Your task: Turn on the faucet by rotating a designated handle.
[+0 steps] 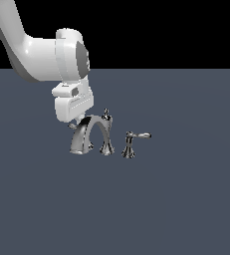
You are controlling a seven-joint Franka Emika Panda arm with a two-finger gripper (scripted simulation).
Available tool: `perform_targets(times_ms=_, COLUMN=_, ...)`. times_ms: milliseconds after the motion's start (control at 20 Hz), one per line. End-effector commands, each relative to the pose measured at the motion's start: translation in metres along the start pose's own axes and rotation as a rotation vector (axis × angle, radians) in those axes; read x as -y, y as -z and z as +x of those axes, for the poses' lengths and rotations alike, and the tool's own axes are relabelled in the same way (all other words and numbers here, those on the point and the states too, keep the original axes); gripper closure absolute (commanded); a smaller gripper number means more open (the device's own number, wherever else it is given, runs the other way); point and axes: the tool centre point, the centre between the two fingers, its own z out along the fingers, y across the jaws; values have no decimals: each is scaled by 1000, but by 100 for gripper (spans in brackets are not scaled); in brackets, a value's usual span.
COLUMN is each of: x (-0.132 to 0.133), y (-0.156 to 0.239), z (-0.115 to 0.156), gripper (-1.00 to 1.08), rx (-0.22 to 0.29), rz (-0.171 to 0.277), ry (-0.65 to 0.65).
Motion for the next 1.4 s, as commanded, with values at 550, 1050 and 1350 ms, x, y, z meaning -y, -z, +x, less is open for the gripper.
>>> perform_targets(times_ms=550, x=-34, y=0, z=-13, gripper=108, rx=-1, rz=1, ry=-1)
perform_targets(times_ms=1050, x=-49, y=0, z=-6, gripper=108, rx=-5, rz=10, ry=-11)
perform_targets(times_ms=1350, x=-67, y=0, z=-2, gripper=108, rx=-3, rz=6, ry=-7)
